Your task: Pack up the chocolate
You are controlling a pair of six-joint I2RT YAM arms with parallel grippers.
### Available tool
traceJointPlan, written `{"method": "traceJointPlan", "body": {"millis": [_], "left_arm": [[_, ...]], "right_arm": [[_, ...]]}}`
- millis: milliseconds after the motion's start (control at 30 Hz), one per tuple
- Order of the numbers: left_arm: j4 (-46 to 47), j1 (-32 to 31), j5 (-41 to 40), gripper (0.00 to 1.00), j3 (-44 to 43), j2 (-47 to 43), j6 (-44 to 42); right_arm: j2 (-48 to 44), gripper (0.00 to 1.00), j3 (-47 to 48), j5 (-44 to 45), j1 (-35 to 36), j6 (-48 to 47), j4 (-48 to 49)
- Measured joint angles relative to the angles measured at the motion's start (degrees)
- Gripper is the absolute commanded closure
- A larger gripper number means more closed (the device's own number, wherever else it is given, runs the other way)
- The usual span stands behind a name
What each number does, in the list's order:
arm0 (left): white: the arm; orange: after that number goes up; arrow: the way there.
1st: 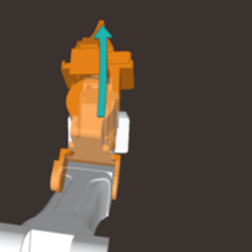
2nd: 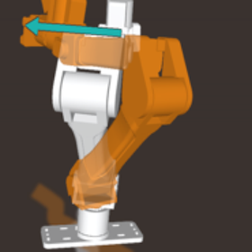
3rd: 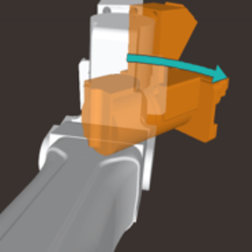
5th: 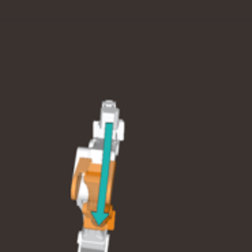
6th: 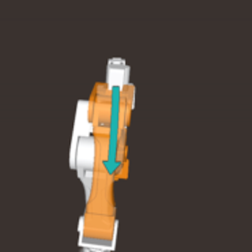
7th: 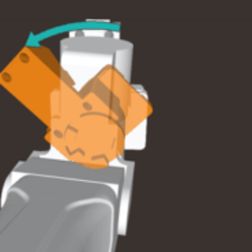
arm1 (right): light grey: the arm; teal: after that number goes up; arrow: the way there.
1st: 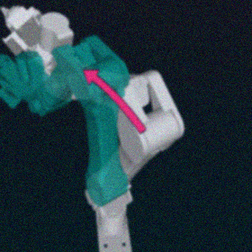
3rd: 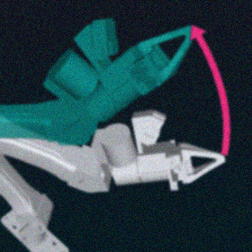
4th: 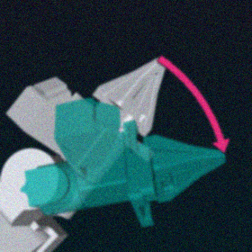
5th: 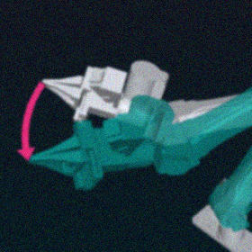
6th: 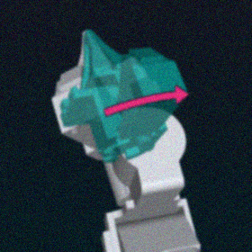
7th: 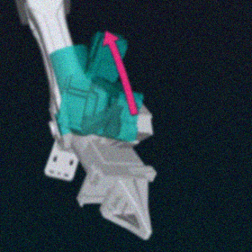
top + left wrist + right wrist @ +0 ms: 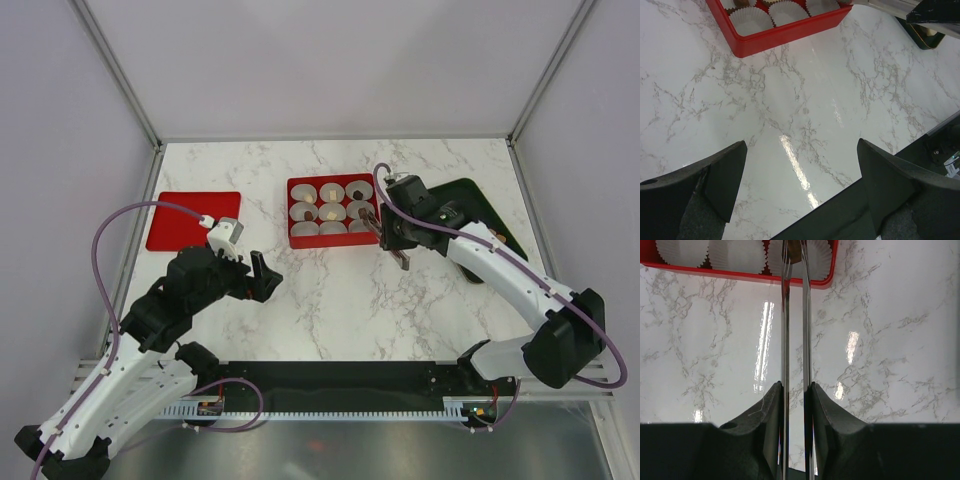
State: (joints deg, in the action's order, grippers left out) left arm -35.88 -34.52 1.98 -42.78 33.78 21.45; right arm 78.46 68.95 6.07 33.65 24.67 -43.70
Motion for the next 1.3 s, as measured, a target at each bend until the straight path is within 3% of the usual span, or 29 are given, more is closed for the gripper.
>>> {"method": "traceJointPlan", "body": {"millis": [1000, 1300], "left_arm": [[-0.02, 0.00, -0.04, 0.01, 0.00, 0.70, 0.00], [-0.02, 0.00, -0.07, 0.01, 0.00, 0.74, 0.00]], "right_arm": [[1.33, 0.57, -1.99, 0.52, 0.74, 0.61, 0.37], [1.22, 0.57, 4.94, 2.75, 0.72, 0.50, -3.26]]}}
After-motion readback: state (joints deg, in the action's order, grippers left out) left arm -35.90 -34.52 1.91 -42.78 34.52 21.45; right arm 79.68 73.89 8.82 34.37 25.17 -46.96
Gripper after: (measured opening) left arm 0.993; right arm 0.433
